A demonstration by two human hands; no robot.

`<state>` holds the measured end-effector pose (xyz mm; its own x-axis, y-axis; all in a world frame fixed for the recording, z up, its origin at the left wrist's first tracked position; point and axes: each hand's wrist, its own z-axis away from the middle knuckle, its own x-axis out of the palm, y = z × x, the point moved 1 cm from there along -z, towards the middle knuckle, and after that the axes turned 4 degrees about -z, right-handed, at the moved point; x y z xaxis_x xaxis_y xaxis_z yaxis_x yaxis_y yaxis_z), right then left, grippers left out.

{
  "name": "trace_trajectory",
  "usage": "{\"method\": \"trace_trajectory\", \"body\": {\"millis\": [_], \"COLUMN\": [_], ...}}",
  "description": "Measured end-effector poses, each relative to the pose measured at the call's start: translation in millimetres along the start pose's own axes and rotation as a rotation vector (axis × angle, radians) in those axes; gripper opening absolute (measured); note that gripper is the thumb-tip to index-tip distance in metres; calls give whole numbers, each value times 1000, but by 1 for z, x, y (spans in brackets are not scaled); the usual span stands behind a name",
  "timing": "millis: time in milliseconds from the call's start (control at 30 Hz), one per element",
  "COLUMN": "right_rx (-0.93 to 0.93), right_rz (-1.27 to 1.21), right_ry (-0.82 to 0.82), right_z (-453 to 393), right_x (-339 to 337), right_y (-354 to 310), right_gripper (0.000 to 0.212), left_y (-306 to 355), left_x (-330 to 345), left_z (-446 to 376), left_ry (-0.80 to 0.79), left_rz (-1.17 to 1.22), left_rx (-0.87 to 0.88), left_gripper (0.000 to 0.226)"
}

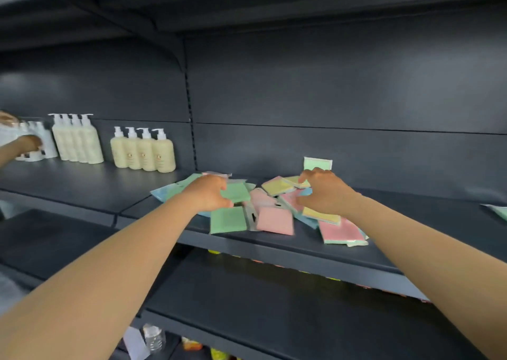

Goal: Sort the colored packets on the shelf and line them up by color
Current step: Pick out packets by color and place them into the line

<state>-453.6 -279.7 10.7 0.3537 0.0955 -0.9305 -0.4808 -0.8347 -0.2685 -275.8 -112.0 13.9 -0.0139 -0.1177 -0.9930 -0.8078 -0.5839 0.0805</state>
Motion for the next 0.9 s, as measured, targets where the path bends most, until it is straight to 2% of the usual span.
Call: {"method": "trace_trajectory", "body": {"millis": [200, 267, 433, 533, 667, 800, 900], "right_rx": [-63, -58, 43, 115, 192, 277, 343], "right_rz": [-27, -47, -98, -58, -121, -280, -454], "right_ry": [-76, -114, -232, -288, -270, -262, -238], "right_z": [-58, -78, -125, -149, -168, -173, -175], "right_x": [42, 56, 77, 90, 102, 105, 106], "right_y": [-53, -65, -85, -89, -93, -94, -89], "right_gripper": [53, 54, 68, 76, 53, 48, 74], "left_y": [-65, -89, -145, -173, -192, -200, -204], "left_x": [3, 4, 11, 23, 40, 48, 55], "left_z": [-26, -40, -75, -94, -111, -115, -116], "left_ry": [-47, -51, -126, -174, -170, -168, -171], "left_rz": [36, 53, 125, 149, 247, 383, 462], "left_rx": [-45, -75, -188, -266, -329, -370, -378], "left_gripper": [49, 53, 60, 45, 54, 50, 48]}}
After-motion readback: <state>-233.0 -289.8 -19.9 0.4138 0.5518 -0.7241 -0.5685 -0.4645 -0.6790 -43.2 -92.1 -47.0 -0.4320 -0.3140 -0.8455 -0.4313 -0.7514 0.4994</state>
